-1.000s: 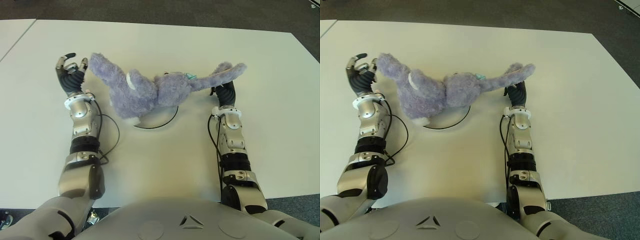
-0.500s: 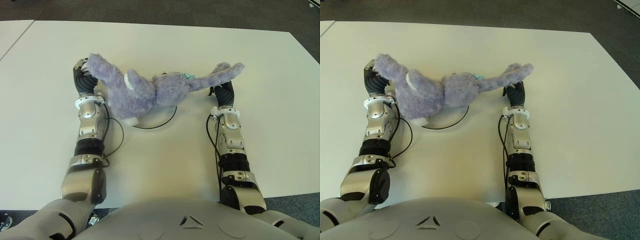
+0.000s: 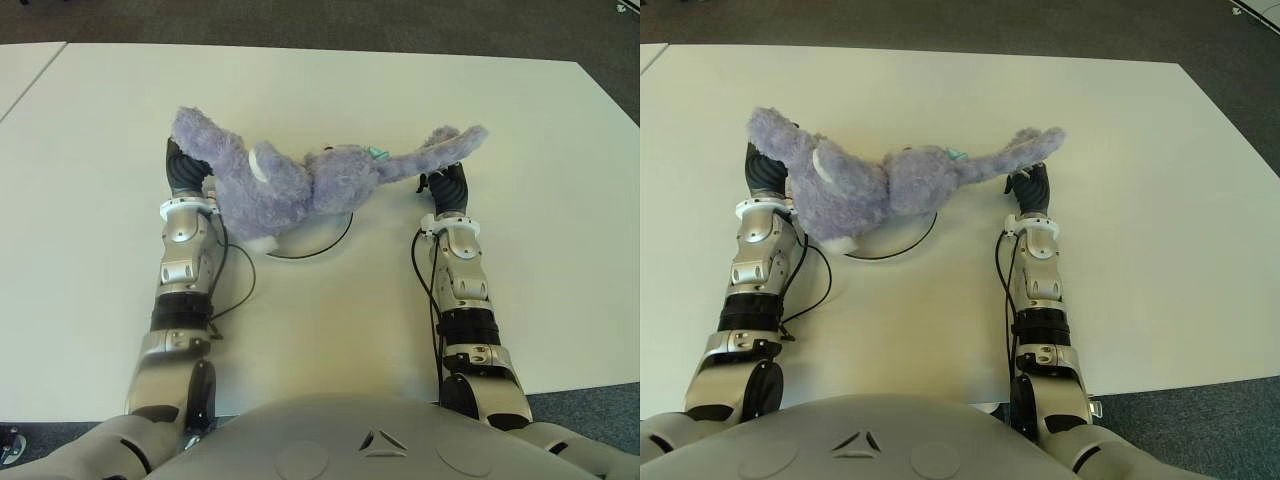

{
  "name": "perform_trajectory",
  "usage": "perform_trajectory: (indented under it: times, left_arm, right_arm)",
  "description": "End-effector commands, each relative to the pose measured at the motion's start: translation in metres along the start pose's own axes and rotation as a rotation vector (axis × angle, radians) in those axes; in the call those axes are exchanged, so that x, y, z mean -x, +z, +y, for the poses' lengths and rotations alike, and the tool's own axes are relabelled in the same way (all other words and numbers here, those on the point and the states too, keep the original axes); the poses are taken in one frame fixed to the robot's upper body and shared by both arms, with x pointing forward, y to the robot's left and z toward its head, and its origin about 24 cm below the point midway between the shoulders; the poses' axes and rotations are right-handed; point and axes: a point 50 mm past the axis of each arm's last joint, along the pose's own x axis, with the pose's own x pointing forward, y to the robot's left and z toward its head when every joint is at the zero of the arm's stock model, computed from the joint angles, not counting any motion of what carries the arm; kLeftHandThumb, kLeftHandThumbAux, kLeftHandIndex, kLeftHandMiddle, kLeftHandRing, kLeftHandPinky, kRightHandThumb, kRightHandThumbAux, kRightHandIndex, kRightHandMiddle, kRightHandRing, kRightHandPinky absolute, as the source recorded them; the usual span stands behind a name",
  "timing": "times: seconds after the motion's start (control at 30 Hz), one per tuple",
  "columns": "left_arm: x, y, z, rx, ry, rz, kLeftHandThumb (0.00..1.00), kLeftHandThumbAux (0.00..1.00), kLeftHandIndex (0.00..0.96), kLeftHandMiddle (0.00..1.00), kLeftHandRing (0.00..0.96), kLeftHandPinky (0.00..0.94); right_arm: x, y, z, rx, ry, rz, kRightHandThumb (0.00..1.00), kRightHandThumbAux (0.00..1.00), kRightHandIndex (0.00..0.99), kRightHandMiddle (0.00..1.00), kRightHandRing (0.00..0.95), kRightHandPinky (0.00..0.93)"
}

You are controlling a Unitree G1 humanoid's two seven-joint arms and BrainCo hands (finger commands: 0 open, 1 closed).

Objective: Put the doll into the plate.

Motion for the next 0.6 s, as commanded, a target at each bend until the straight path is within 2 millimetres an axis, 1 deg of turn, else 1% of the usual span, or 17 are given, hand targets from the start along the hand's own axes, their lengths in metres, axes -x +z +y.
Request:
perform_trajectory:
  times: [0.03, 0.27, 0.6]
  left_arm:
    - [0.034, -0.031, -0.002, 0.034, 0.002, 0.144, 0.405, 0.811, 0.814, 0.892, 0.891, 0.878]
    - [0.041, -0.024, -0.002, 0.038, -0.007, 0.129, 0.436, 0.796, 0.809, 0.888, 0.887, 0.878]
    - [0.045, -0.014, 0.0, 0.011, 0.011, 0.09, 0.457, 0.79, 0.817, 0.892, 0.89, 0.884]
  right_arm:
    - [0.017, -0.032, -0.005, 0.004, -0.027, 0.146, 0.849, 0.674, 0.424, 0.583, 0.761, 0.722]
    - [0.019, -0.03, -0.006, -0.003, -0.025, 0.143, 0.849, 0.674, 0.424, 0.583, 0.766, 0.735]
    - [0.02, -0.029, -0.007, 0.004, -0.037, 0.149, 0.849, 0.674, 0.424, 0.583, 0.765, 0.726]
